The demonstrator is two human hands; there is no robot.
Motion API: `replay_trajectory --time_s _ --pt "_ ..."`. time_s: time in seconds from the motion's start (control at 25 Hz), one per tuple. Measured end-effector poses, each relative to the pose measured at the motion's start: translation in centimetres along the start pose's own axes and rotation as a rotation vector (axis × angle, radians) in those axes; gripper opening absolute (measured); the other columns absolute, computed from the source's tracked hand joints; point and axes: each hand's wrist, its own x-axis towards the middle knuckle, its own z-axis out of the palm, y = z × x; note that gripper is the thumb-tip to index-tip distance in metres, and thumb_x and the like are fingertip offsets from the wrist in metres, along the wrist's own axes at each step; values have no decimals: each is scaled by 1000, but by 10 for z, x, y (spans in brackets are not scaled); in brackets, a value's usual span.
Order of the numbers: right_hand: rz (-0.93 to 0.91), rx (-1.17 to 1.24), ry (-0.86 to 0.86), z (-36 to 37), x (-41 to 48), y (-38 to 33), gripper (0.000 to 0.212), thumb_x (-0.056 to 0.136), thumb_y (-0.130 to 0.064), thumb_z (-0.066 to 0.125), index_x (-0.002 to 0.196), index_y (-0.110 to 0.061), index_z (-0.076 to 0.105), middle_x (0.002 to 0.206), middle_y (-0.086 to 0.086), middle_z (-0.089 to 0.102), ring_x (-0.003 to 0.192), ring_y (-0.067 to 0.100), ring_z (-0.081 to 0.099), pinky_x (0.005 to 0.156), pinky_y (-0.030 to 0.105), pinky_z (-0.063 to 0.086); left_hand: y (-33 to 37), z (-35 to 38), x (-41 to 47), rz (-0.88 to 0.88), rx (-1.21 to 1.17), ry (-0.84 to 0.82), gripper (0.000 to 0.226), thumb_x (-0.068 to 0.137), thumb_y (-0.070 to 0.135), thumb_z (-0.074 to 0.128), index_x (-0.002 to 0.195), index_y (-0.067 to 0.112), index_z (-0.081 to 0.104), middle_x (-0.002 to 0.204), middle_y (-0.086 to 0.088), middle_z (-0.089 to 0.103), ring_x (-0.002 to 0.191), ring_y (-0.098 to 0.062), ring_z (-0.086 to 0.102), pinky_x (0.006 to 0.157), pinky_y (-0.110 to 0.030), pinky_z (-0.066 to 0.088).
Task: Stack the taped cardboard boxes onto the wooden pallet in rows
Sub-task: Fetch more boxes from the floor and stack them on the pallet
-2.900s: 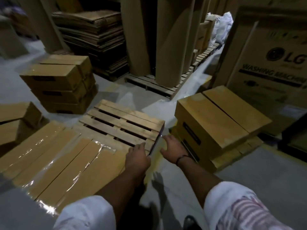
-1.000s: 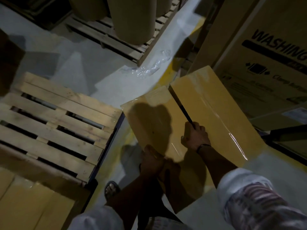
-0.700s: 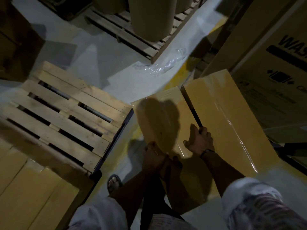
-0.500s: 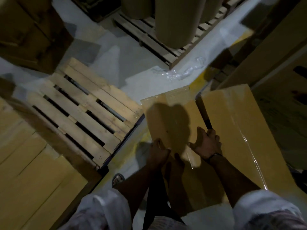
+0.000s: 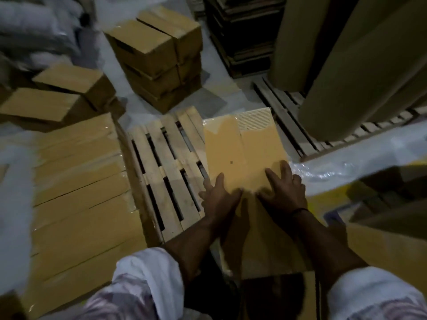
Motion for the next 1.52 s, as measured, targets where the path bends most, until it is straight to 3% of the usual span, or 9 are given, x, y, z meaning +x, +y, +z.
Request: replay_trajectory --time_s 0.24,0.48,0.72,1.0,1.16,1.36,1.52 --pt "-200 -72 -83 -19 126 -125 82 77 -87 42 146 -42 43 162 -1 22 131 42 35 107 53 32 -9 -86 88 -137 38 214 100 69 88 61 152 38 36 166 -7 -10 142 -53 18 109 -62 36" --pt "-411 -166 -85 -37 223 -217 79 75 -88 44 138 -41 54 156 -2 37 123 40 44 103 49 37 -23 -158 156 -315 13 283 92 70 91 58 147 43 46 165 -6 2 142 -52 18 112 -61 30" --pt "-577 -203 -206 -31 301 -263 79 79 -85 50 143 -39 50 159 -1 31 128 41 40 107 51 34 -25 -179 207 -479 -42 321 95 71 88 60 151 40 42 167 -7 2 145 -52 12 113 -60 26" --pt "-876 -273 -353 0 406 -254 84 76 -90 42 145 -41 46 158 -2 30 129 43 41 106 52 36 16 -132 261 -766 -88 490 89 68 90 55 142 42 46 159 -10 14 135 -47 25 105 -57 31" --pt "-1080 -360 -497 0 442 -225 93 70 -94 34 147 -43 44 160 -2 27 131 42 39 109 52 35 67 -70 266 -1001 -187 553 92 68 93 51 145 43 40 162 -9 9 134 -50 27 104 -58 35" --pt "-1386 -524 -518 8 440 -213 86 75 -91 39 146 -42 44 161 -2 27 131 43 39 106 53 37 106 -16 251 -1244 -375 598 100 70 95 46 151 37 36 163 -8 4 138 -51 21 108 -60 31" --pt "-1578 -562 -502 18 409 -212 82 76 -87 41 143 -41 48 160 -2 30 127 40 42 104 51 39 107 13 220 -1333 -523 697 100 68 95 47 149 37 37 162 -8 6 138 -51 19 110 -61 29"
